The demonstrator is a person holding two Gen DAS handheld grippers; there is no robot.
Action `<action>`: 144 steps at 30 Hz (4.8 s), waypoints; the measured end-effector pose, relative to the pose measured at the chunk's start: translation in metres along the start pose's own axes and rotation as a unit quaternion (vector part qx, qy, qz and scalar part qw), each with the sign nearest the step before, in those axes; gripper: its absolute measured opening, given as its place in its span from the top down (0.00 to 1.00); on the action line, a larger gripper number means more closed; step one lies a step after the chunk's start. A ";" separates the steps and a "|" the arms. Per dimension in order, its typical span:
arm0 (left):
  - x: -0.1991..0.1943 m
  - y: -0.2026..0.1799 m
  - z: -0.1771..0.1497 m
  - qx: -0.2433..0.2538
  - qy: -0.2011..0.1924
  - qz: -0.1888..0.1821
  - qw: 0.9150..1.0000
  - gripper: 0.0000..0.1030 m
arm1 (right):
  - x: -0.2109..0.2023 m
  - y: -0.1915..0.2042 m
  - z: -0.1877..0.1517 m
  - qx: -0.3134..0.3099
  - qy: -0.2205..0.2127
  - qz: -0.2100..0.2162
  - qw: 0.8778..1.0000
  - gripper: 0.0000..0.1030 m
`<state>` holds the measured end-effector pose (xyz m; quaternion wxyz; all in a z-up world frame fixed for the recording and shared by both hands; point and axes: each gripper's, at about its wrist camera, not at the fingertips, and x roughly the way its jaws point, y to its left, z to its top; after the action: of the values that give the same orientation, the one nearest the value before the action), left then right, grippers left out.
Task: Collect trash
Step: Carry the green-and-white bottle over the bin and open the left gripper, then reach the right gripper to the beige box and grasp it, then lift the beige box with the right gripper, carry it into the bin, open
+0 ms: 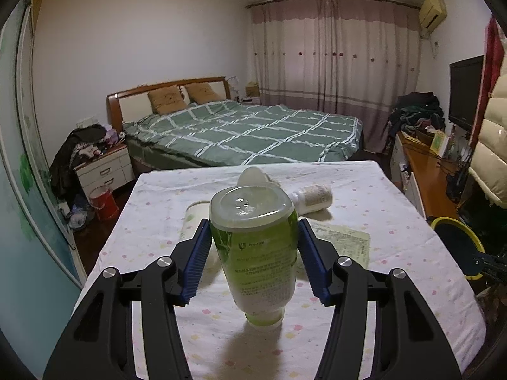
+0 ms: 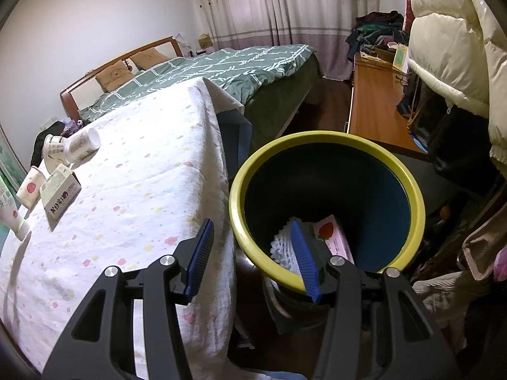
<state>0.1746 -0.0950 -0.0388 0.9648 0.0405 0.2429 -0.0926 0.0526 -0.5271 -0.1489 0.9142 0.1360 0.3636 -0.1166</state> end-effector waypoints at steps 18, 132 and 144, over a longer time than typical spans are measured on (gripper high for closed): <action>-0.025 -0.129 0.032 0.067 -0.011 -0.158 0.985 0.47 | -0.057 -0.032 -0.008 0.024 -0.050 -0.015 0.998 0.53; 0.058 0.118 -0.041 -0.117 0.009 0.004 0.993 0.10 | 0.065 0.319 -0.006 -0.168 0.085 0.114 0.976 0.33; 0.061 0.116 -0.042 -0.113 0.013 0.003 0.994 0.10 | 0.030 0.292 0.008 -0.137 0.046 0.135 0.980 0.34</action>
<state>0.2311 0.0141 -0.1005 0.9602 -0.0664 0.2645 -0.0608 0.1704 -0.2600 -0.1164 0.9137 0.0619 0.3963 0.0650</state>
